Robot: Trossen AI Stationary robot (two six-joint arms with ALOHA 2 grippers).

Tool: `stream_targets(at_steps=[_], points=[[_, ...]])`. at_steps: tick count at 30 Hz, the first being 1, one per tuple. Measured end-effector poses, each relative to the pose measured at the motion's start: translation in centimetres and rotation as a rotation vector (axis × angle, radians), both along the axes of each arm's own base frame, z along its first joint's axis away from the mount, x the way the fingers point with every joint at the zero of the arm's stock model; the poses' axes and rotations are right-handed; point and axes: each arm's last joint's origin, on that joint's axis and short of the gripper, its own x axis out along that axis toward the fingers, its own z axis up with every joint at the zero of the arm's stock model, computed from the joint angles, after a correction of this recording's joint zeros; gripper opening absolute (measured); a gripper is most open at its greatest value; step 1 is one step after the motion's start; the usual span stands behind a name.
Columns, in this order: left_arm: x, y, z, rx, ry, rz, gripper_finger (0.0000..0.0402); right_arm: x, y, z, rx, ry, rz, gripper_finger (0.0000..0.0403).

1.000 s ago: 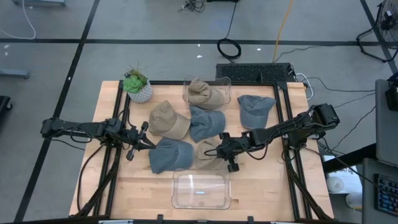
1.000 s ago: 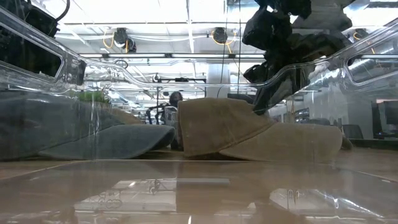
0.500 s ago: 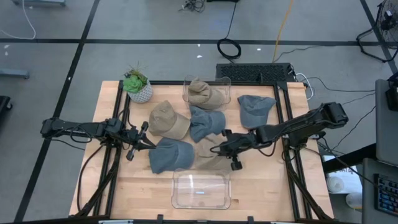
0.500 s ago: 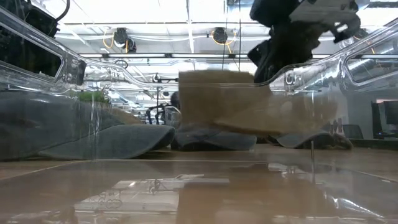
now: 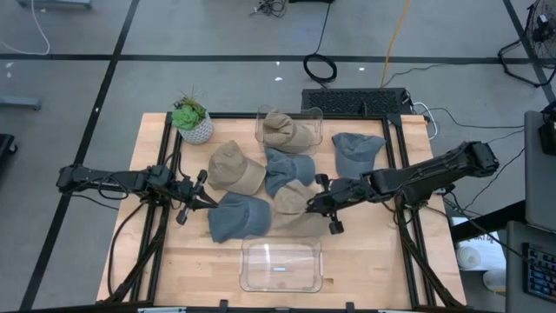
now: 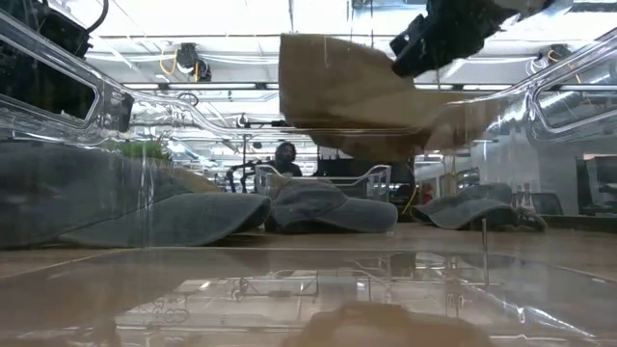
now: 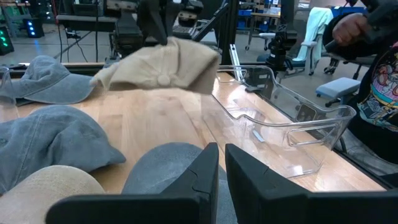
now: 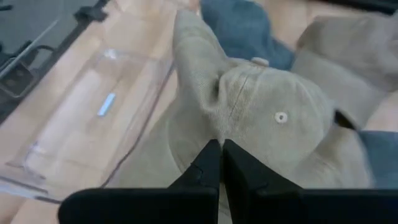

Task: Pick & Place hat
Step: Put the bottom brown cap into the top transparent bin

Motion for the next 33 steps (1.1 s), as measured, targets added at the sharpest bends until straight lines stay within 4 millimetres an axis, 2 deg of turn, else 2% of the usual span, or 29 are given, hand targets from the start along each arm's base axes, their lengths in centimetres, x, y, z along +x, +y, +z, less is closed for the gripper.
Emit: stream_targets(at_steps=[4,11,18,22,26,29,33], points=[[0.0,0.0,0.0,0.000,0.000,0.000,0.0037,-0.3,-1.0,0.8,0.008,-0.033,-0.028,0.0000],[0.0,0.0,0.0,0.000,0.000,0.000,0.0037,-0.1,-4.0,1.5,0.080,-0.039,-0.042,0.0000],[0.0,0.0,0.0,0.000,0.000,0.000,0.0037,0.2,-7.6,4.7,0.131,-0.115,0.009,0.0000],[0.0,0.0,0.0,0.000,0.000,0.000,0.0037,0.1,-9.9,7.2,0.140,-0.189,0.029,0.0000],[0.0,0.0,0.0,0.000,-0.001,0.000,0.0037,0.0,-12.8,8.8,0.133,-0.248,-0.002,0.0000],[0.0,0.0,0.0,0.000,0.000,0.000,0.0037,0.1,-15.1,9.5,0.142,-0.268,-0.029,0.0000],[0.0,0.0,0.0,0.000,0.000,0.000,0.0037,0.8,-18.3,10.1,0.232,-0.286,0.031,0.0000]])
